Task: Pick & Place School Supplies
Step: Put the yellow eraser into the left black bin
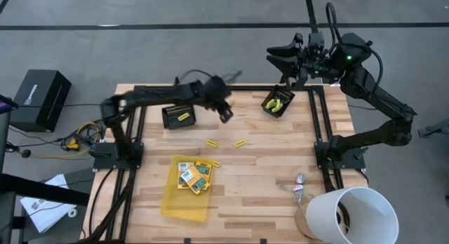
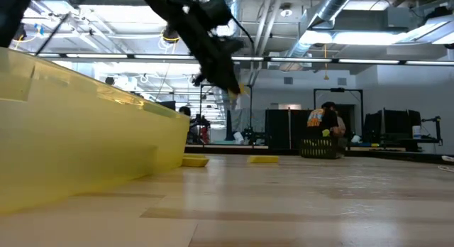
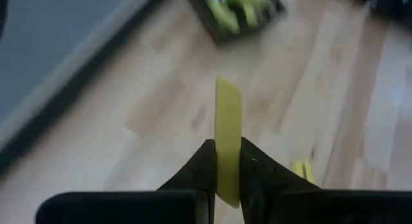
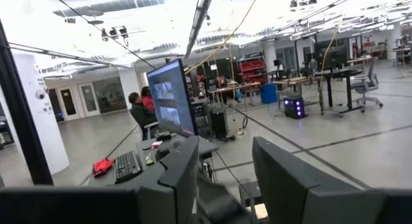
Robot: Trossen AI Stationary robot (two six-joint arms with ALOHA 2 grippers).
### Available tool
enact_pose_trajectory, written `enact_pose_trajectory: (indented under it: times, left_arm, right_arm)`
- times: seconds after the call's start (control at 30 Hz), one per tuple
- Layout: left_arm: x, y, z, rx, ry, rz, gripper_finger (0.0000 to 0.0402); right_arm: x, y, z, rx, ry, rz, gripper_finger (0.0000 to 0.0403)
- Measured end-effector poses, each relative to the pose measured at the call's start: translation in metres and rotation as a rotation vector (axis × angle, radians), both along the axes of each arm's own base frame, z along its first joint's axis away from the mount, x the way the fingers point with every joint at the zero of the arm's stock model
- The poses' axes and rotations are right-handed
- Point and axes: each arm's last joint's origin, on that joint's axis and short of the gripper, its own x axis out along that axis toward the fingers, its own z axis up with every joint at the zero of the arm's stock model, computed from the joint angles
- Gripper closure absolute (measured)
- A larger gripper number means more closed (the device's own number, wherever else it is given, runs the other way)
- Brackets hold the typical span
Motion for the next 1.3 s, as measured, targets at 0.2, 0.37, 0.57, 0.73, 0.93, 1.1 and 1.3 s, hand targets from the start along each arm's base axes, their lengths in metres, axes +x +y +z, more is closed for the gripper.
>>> enact_pose_trajectory:
  times: [0.2,0.37,0.57,0.73,0.93,1.1,1.3]
  left_arm:
    - [-0.055,0.014,0.028,0.048,-0.010,0.123,0.0373]
    - [-0.107,0.015,0.010,0.007,0.139,0.183,0.0373]
    - [-0.157,0.008,-0.028,-0.078,0.234,0.228,0.0373]
    - [-0.184,-0.001,-0.057,-0.126,0.314,0.237,0.0373]
    - [-0.194,-0.007,-0.076,-0.153,0.353,0.217,0.0373]
    - [-0.193,-0.005,-0.077,-0.131,0.326,0.222,0.0357]
    - [-0.191,-0.003,-0.076,-0.099,0.319,0.199,0.0280]
  right_arm:
    - [0.000,0.000,0.001,-0.002,-0.013,0.000,0.0267]
    - [-0.001,0.000,0.003,-0.005,-0.028,-0.001,0.0268]
    - [-0.001,0.000,0.003,-0.007,-0.034,-0.001,0.0269]
    - [-0.001,0.000,0.003,-0.007,-0.034,-0.001,0.0270]
    - [0.003,-0.002,0.001,0.005,-0.027,-0.028,0.0269]
    - [0.002,-0.002,0.001,0.006,-0.029,-0.029,0.0270]
    - [0.002,-0.002,0.001,0.016,-0.029,-0.027,0.0268]
